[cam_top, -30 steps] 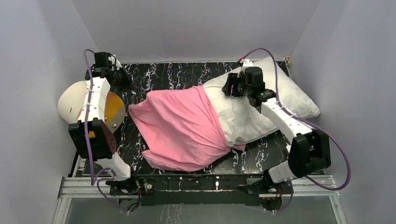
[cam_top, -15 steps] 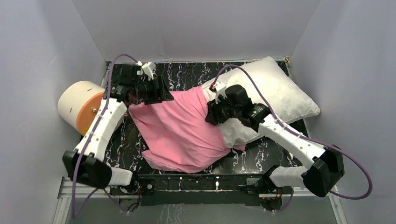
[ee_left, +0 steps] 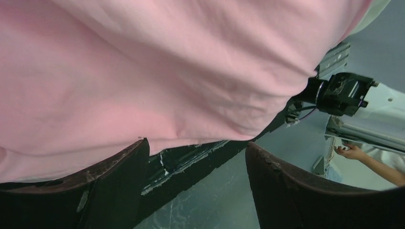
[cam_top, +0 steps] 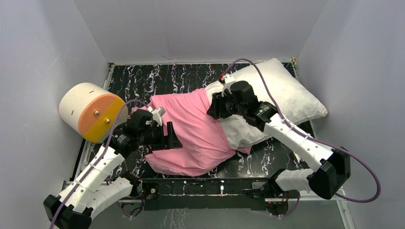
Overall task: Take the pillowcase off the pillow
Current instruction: Remove the pillow from the pillowcase.
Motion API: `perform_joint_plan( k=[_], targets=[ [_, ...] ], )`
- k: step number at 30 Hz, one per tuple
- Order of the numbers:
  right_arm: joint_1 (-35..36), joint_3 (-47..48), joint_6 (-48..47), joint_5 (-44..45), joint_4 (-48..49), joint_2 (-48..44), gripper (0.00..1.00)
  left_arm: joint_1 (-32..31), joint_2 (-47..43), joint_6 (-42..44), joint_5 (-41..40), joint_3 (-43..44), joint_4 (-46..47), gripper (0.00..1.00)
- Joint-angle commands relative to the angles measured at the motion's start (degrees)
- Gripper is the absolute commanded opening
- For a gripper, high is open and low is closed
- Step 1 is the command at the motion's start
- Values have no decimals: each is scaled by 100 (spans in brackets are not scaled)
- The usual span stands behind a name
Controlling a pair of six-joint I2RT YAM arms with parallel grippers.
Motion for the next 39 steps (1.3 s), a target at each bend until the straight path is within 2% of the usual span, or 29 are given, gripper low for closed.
perform_joint_plan(
  k=[1, 5, 8, 12, 15, 18, 20, 24, 26, 30, 32, 34, 39],
  targets=[
    [-42, 923, 394, 2281, -732, 141, 56, -840, -268, -829, -604, -282, -12, 73],
    [-43, 912, 1157, 3470, -1772, -278, 67, -1775, -383, -2202, -1247, -869, 199, 74],
    [-40, 367, 2133, 3977, -2333, -1098, 75, -2143, -484, -2659, -1538, -1194, 274, 78],
    [-43, -371, 3433, 3871, -3192, -2215, 76, -2173, -432, -3059, -1395, -1397, 574, 81],
    [-41, -933, 4146, 3517, -3484, -2774, 78, -2186, -460, -3342, -1178, -1616, 947, 84],
    [-41, -1516, 4586, 3258, -3036, -3052, 82, -2209, -496, -3443, -1155, -1742, 1124, 85],
    [-42, -1863, 4812, 3109, -2404, -3017, 83, -2213, -440, -3471, -1151, -1772, 1242, 86],
    [-42, -2492, 5236, 3098, -275, -2696, 84, -2271, -273, -3656, -1214, -1829, 1545, 87],
    [-38, -2754, 5365, 3287, 699, -2468, 75, -2313, -280, -3833, -1352, -1918, 1794, 87],
    [-43, -3066, 5614, 3066, 2494, -1912, 22, -2335, -411, -4331, -1528, -2145, 2056, 88],
    [-50, -2969, 5632, 2881, 2936, -1593, 7, -2345, -600, -4526, -1637, -2312, 2078, 87],
    [-50, -2777, 5563, 2959, 2881, -1361, 0, -2352, -895, -4621, -1939, -2355, 1936, 87],
    [-63, -2512, 5364, 3546, 2488, -1314, 0, -2353, -1156, -4439, -2968, -1959, 1143, 89]
  ],
)
